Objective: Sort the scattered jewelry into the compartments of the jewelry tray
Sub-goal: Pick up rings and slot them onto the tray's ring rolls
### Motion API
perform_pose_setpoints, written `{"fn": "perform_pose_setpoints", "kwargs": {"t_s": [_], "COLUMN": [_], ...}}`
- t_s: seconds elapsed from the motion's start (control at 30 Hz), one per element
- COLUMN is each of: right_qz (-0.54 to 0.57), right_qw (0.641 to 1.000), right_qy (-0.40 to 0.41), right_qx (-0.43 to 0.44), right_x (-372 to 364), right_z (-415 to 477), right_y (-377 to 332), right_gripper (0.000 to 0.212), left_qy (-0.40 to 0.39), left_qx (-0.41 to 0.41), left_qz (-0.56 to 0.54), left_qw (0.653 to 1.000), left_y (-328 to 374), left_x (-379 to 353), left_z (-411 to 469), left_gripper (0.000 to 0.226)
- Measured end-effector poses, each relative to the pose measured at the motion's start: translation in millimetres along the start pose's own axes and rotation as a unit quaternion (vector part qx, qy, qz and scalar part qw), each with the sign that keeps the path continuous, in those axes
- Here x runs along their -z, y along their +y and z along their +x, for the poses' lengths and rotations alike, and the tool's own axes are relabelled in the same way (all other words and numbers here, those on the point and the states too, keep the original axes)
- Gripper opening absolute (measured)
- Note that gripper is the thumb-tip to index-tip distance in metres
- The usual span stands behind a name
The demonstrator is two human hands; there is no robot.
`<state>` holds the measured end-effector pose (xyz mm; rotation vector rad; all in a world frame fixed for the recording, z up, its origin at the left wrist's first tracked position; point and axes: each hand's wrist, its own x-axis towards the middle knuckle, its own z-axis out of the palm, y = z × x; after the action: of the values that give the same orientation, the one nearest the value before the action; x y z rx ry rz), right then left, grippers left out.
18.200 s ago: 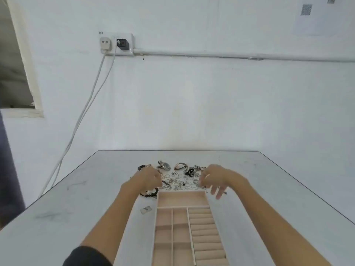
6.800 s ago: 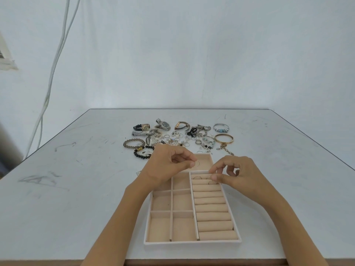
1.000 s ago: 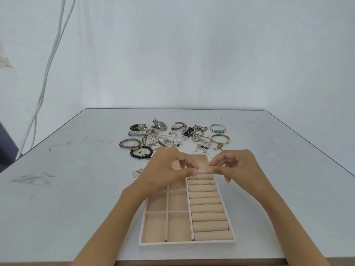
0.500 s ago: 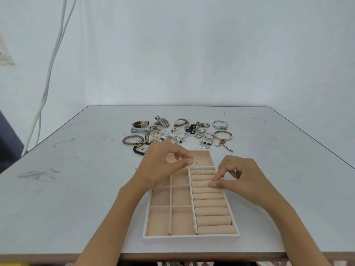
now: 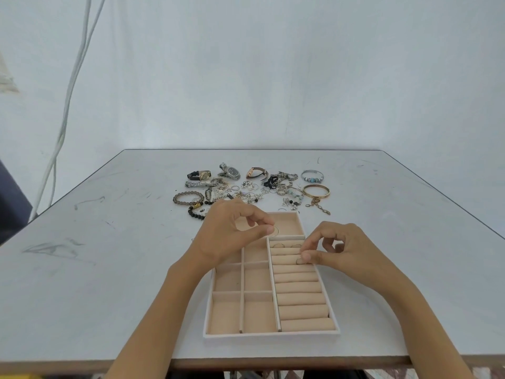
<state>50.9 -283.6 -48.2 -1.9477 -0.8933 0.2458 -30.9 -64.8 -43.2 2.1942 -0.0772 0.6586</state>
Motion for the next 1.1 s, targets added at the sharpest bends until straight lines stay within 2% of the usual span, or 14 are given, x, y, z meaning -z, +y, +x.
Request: {"fn": "perform_pose_setpoints", "kwargs": {"t_s": [0.57,0.67,0.73,0.77,0.8,0.87,0.97,1.1], "right_qz": [0.042,0.04,-0.029,-0.096,-0.168,-0.286,-0.38,-0.409], "right_qw": [0.997,0.997,0.992,0.987,0.979,0.956,0.918,0.904], "right_qy": [-0.012,0.054,0.118,0.128,0.11,0.023,-0.036,-0.033], "right_qx": [-0.064,-0.05,-0.033,-0.026,-0.027,-0.065,-0.111,-0.118], "right_x": [-3.5,-1.3,-3.6,-5.7,-8.1,-13.8,-18.3,-20.8], "right_z": [-0.5,-2.5,-8.8,-14.1,-20.9,-32.7,-40.8,-41.5], "right_y": [-6.0,-0.5,11.9,18.1,23.0,28.8,29.5,31.6], "right_gripper": [0.013,0.006,0.008,0.013,0.027,0.066,0.11,0.116], "left_qy": [-0.029,-0.034,-0.045,-0.052,-0.059,-0.075,-0.109,-0.128], "left_qx": [-0.001,-0.004,0.0,0.001,-0.001,-0.003,-0.001,-0.037], "left_qz": [0.002,-0.005,-0.014,-0.014,-0.013,-0.016,-0.012,0.023], "left_qw": [1.0,0.999,0.999,0.999,0.998,0.997,0.994,0.991], "left_y": [-0.8,-1.2,-2.4,-2.3,-2.0,-0.6,-0.4,-1.5], "left_x": [-1.2,-1.3,-1.3,-1.5,-2.0,-3.6,-6.1,-9.6], "left_z": [-1.0,-1.0,-1.2,-1.2,-1.2,-1.8,-2.9,-3.7], "left_gripper": [0.008,0.008,0.009,0.009,0.009,0.01,0.009,0.01]}}
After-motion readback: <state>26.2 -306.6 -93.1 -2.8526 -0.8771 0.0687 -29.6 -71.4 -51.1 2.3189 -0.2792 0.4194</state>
